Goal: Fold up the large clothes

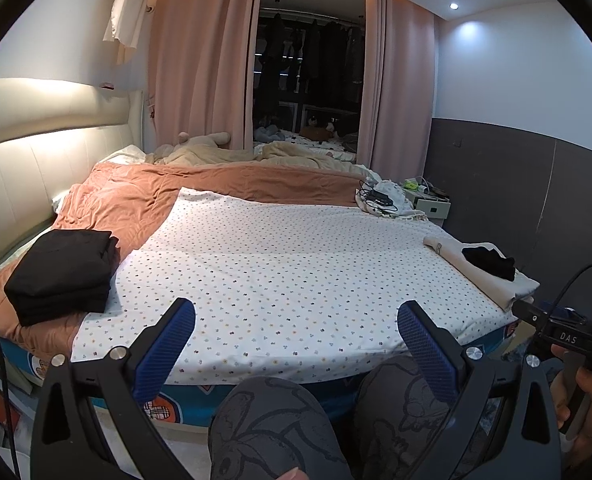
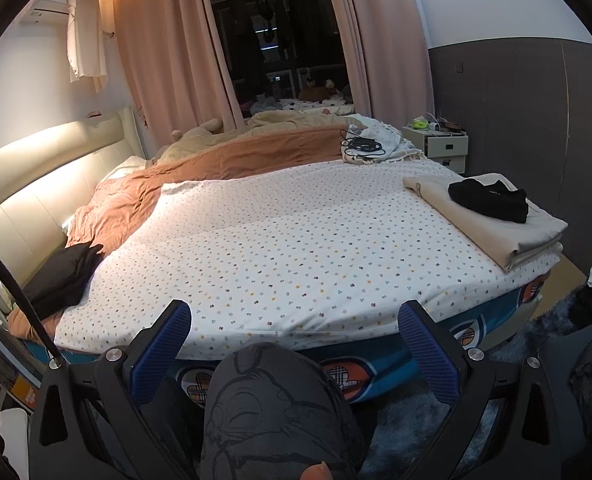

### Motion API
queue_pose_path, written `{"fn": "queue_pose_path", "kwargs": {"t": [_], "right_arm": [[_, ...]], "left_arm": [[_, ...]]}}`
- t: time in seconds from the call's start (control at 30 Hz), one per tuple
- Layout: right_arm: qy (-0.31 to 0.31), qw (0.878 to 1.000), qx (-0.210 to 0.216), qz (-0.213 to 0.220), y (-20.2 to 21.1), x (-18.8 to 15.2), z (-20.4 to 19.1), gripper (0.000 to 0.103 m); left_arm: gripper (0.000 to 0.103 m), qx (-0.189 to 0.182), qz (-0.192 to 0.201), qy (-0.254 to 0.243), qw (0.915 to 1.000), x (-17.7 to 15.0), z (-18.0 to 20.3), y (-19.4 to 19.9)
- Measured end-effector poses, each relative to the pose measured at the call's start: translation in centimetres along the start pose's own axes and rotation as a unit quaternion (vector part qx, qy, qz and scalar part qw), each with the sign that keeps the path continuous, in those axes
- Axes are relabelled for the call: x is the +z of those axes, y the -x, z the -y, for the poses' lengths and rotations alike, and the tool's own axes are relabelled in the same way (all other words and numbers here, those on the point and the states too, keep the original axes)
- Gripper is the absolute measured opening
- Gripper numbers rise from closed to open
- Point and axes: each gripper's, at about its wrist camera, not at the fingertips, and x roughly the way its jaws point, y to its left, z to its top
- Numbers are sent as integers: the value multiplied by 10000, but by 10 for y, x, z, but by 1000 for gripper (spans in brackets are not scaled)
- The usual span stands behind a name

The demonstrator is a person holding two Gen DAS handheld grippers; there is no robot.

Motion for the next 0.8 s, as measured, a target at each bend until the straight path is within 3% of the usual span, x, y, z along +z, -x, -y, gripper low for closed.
{"fn": "queue_pose_path", "kwargs": {"t": [0.8], "right_arm": [[-85,9997,30,224,6,-2,24,103]], "left_arm": [[103,-24,95,-20,10000,0,12,5]]}}
